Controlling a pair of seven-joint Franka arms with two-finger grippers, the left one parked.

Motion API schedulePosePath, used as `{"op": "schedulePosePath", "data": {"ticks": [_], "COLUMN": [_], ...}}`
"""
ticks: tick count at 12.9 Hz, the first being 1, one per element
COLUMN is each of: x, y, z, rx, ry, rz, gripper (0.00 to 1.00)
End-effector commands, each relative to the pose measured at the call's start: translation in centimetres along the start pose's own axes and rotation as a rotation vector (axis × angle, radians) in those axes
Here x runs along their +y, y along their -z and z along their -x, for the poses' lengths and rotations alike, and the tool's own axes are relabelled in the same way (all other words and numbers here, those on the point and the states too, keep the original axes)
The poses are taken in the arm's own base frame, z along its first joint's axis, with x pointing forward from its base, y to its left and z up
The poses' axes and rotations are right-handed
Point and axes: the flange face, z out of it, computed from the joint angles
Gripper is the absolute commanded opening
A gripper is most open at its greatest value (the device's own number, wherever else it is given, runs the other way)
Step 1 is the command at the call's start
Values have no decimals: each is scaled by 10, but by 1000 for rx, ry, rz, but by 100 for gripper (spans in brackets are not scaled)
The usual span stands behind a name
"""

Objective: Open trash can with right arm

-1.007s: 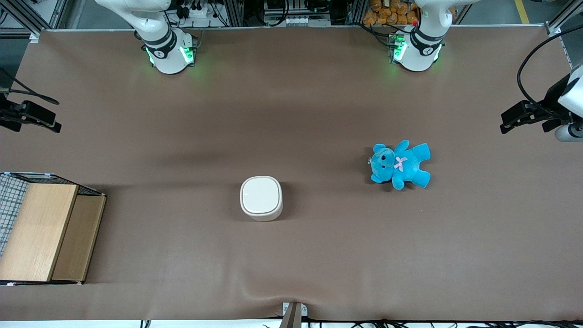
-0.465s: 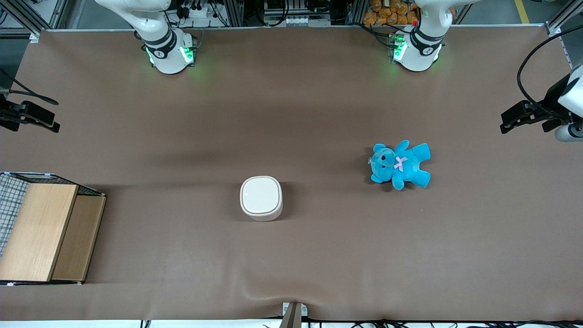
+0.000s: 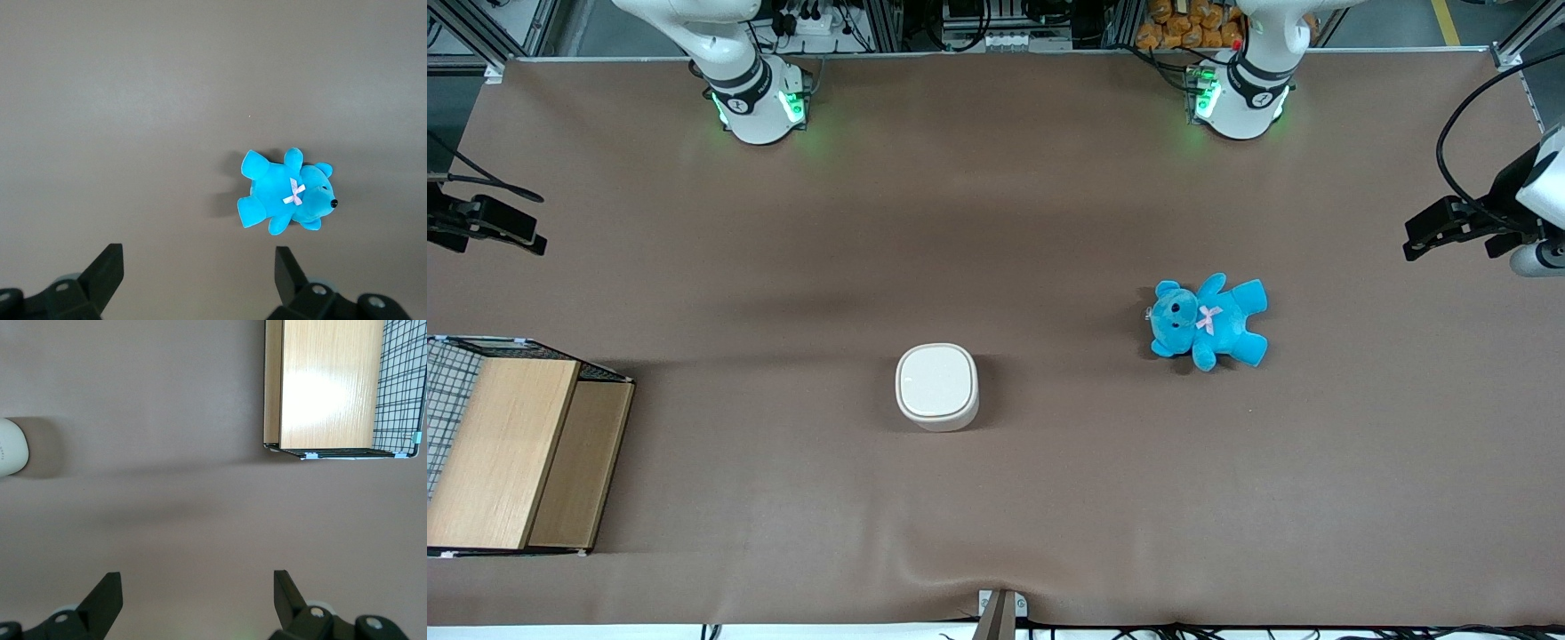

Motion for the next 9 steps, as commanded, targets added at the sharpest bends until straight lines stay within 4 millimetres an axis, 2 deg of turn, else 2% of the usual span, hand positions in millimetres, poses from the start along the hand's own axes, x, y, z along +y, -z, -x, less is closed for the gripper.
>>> {"op": "schedulePosePath", "data": {"ticks": [1,6,8,9], "x": [2,-5,-20,-21], "y": [3,-2,-3,-8], "z": [1,-1,-2,-5], "rx": [-1,-9,-9,-20], "ry": [8,8,34,40], "rz": [21,6,6,4], "gripper": [100,100,100,87]}}
